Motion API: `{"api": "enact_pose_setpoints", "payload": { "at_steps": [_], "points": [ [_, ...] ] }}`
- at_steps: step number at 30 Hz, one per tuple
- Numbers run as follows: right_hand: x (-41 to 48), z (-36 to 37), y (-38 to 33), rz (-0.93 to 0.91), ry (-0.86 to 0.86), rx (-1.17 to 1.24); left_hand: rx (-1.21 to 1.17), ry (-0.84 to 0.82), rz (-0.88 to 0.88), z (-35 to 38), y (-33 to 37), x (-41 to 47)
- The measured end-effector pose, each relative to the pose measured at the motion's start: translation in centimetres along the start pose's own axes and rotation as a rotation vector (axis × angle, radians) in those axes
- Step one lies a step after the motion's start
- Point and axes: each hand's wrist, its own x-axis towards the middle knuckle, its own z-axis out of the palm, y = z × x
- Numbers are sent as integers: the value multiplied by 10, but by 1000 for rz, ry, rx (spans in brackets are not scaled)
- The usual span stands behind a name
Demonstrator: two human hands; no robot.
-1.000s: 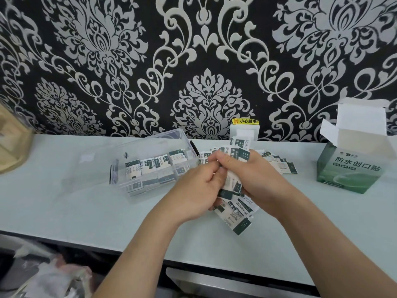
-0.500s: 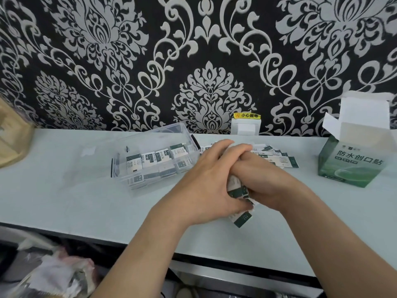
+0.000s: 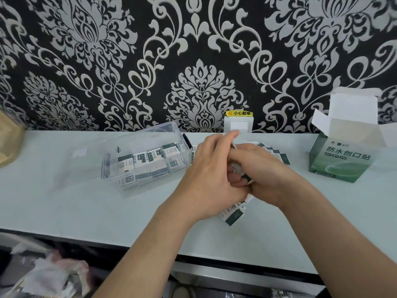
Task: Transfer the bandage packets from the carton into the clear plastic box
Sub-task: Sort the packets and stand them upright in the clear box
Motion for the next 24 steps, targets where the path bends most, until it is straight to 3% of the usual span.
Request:
{"api": "enact_pose_setpoints", "payload": {
  "at_steps": [3,5,7,10,13,19,24],
  "points": [
    [5,-16,1,-56,137,-114,-29,-42,-77,0,1,4],
    [10,-32,7,-113,334,-464,196,-122,-83,1,-2,4],
    [13,-46,14,-127,425,-726,402,-205,-93,6,-6,5],
    [16,-54,21,-63,346,-834,446,-256,-163,14,-11,8],
    [17,-50,23,-43,271,-916,529,-195,-118,17,-10,13],
    [15,-48,21,-29,298,-851,491,-137,-108,17,-9,14],
    [15,-45,21,80,277,-1019,443,-145,-167,10,-16,10]
  ]
}}
